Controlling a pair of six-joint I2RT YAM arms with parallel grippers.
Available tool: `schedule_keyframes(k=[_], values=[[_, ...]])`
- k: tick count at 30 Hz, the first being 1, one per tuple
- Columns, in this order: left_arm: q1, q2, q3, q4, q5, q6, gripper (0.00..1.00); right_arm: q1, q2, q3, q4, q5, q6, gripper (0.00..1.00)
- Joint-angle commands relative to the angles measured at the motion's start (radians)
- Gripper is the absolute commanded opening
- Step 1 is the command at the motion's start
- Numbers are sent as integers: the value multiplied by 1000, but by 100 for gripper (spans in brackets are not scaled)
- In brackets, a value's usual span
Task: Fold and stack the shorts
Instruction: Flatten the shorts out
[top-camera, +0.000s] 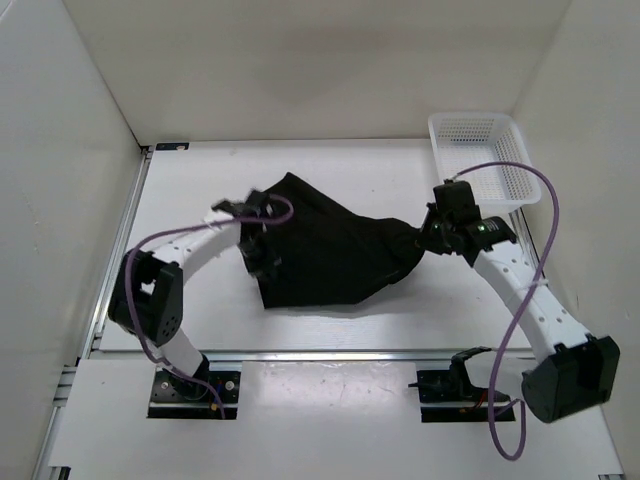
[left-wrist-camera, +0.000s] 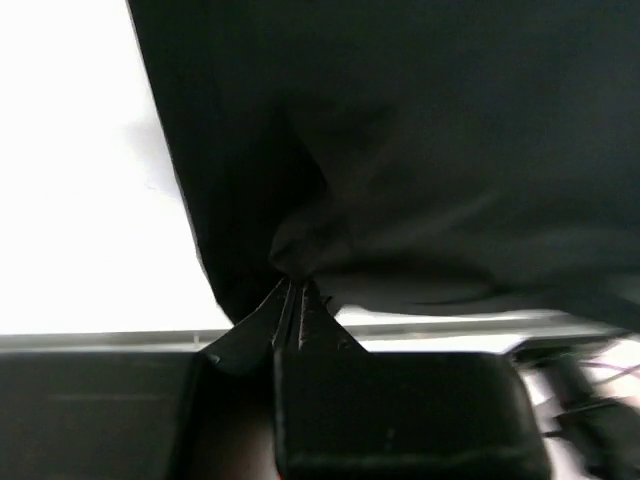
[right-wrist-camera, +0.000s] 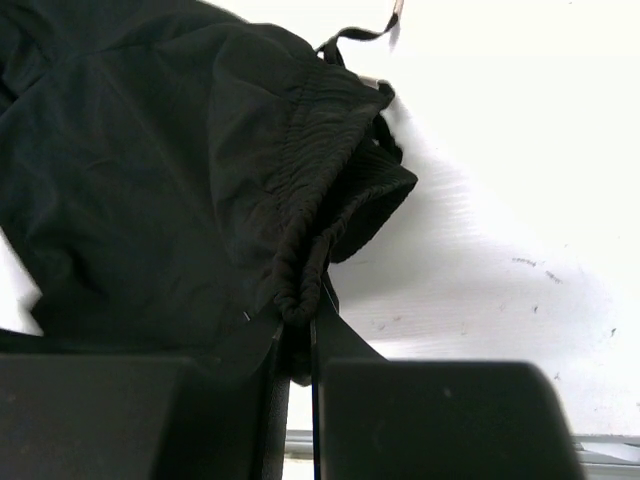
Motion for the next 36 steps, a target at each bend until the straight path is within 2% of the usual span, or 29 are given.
schedule_keyframes(k=[1,3,4,6,7,8,10,11,14,17,21,22,23,24,25,27,28,29,31,32,33,34,36], values=[[141,9,377,-114,-98,134,10,-41,116,109,43,30,-47,0],[195,101,565,-213,-123,206,10,-66,190,250,43,18,-84,0],[273,162,867,-264,-109,243,10,-97,306,366,43,9,-102,0],[320,232,1090,-318,-109,278,10,-117,382,520,2,-11,-113,0],[341,300,1202,-379,-83,278,10,-126,447,683,-14,-26,-113,0],[390,333,1399,-401,-56,278,10,-138,472,759,-26,-42,-113,0],[439,324,1456,-369,70,252,10,-138,499,923,-26,-54,-104,0],[480,304,1438,-293,105,234,10,-138,499,957,-26,-68,-95,0],[507,220,1404,-231,143,212,10,-138,451,987,-26,-102,-104,0],[507,119,1301,-220,123,238,10,-124,330,834,12,-102,-125,0],[498,-71,958,-156,112,264,10,-63,88,503,46,-64,-137,0],[486,-114,790,-142,101,264,10,-51,42,422,46,-44,-110,0],[475,-157,699,-107,84,264,10,-39,-7,260,46,-22,-90,0],[443,-244,608,-91,72,264,10,-14,-108,173,46,-4,-67,0],[424,-286,425,-80,63,264,10,-3,-160,87,55,21,-43,0],[387,-407,236,-57,63,248,10,30,-306,-141,35,48,36,5],[349,-441,148,-47,63,228,14,30,-349,-197,9,61,72,12],[335,-472,-12,-47,63,200,22,30,-389,-242,-40,61,105,33],[321,-535,-131,-47,109,177,32,40,-490,-317,-86,49,160,56],[311,-547,-186,-47,109,177,47,40,-515,-317,-132,49,180,67],[311,-558,-187,-57,109,177,56,40,-547,-317,-144,64,189,67],[311,-558,-176,-68,66,177,71,40,-547,-317,-153,82,189,69],[311,-558,-92,-91,19,188,76,40,-535,-261,-154,134,189,65]])
